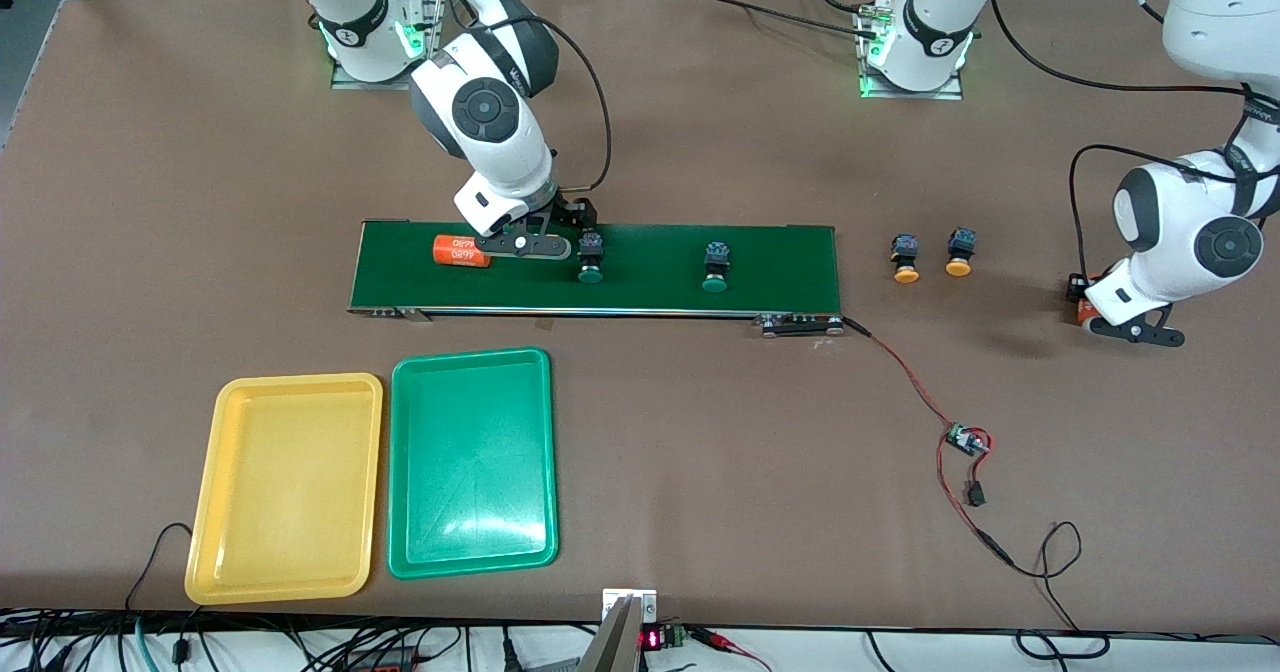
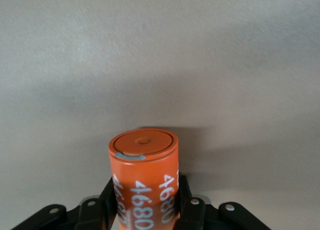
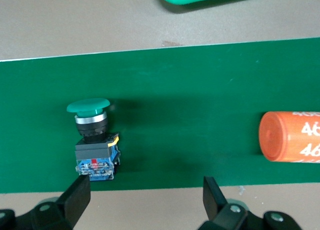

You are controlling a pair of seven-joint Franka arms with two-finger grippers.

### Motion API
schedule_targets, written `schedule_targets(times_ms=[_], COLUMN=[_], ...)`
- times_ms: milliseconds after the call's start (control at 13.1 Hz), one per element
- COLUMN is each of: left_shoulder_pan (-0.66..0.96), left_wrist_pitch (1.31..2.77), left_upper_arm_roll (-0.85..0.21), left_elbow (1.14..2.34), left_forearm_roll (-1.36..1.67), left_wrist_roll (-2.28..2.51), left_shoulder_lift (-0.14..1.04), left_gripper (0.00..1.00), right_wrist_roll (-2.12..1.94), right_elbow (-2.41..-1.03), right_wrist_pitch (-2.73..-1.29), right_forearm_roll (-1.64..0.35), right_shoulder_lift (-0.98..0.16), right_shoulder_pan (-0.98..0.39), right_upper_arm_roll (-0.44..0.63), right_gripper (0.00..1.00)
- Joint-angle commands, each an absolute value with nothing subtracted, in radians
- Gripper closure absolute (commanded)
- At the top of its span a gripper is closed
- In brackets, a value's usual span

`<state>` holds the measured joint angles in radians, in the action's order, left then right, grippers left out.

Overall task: Sort buttons by color to trays
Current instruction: 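Carry the battery to the belt while the right gripper grasps a green button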

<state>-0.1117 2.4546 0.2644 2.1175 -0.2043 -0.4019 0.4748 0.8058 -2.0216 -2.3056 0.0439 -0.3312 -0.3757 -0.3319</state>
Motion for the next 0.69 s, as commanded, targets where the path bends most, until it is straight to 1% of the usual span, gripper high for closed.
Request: schedule_targets(times_ms=[0, 152, 228, 381, 609], left_shoulder_pan=[-0.083, -0.081, -0.081, -0.081, -0.081], left_wrist_pitch=[2.254, 2.075, 2.021, 1.973, 1.967], left_upper_arm_roll=[0.224, 0.151, 0.128, 0.066, -0.033], left_elbow=[2.067, 2.001, 1.982, 1.968, 1.967], left_forearm_roll=[-0.219, -0.218, -0.216, -0.216, -0.215], left_wrist_roll=[-0.425, -0.499, -0.544, -0.638, -0.865], left_shoulder_lift=[0.388, 0.368, 0.358, 0.335, 0.324], left_gripper=[0.82, 0.84, 0.85, 0.86, 0.9], right_wrist_roll=[0.857, 0.861, 0.861, 0.861, 0.853], right_elbow=[-1.993, -1.987, -1.985, -1.98, -1.98], right_wrist_pitch=[-2.306, -2.306, -2.306, -2.306, -2.312], right_forearm_roll=[0.054, 0.058, 0.06, 0.063, 0.09], right_shoulder_lift=[-0.36, -0.368, -0.371, -0.376, -0.391], right_shoulder_pan=[-0.382, -0.383, -0.383, -0.391, -0.397], right_upper_arm_roll=[-0.331, -0.331, -0.331, -0.331, -0.33], right_gripper=[0.0, 0.0, 0.0, 0.0, 0.0])
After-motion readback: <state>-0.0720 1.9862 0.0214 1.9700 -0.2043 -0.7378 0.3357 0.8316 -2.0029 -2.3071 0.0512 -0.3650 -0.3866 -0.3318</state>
